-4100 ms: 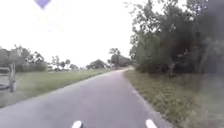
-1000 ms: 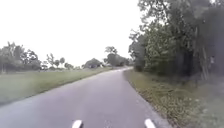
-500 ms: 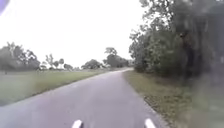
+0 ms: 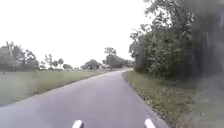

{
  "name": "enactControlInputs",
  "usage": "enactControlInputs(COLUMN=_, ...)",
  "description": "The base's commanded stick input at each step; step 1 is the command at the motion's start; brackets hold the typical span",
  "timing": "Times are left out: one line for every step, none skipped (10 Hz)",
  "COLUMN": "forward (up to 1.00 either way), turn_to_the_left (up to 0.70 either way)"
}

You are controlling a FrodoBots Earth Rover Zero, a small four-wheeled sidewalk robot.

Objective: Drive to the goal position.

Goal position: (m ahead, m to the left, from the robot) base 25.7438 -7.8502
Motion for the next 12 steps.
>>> enactControlInputs(forward=0.80, turn_to_the_left=0.03)
enactControlInputs(forward=0.80, turn_to_the_left=0.03)
enactControlInputs(forward=0.80, turn_to_the_left=0.03)
enactControlInputs(forward=0.80, turn_to_the_left=0.03)
enactControlInputs(forward=0.80, turn_to_the_left=0.03)
enactControlInputs(forward=0.80, turn_to_the_left=0.03)
enactControlInputs(forward=0.80, turn_to_the_left=0.03)
enactControlInputs(forward=0.80, turn_to_the_left=0.03)
enactControlInputs(forward=0.80, turn_to_the_left=0.03)
enactControlInputs(forward=0.80, turn_to_the_left=0.03)
enactControlInputs(forward=0.80, turn_to_the_left=0.03)
enactControlInputs(forward=0.80, turn_to_the_left=0.03)
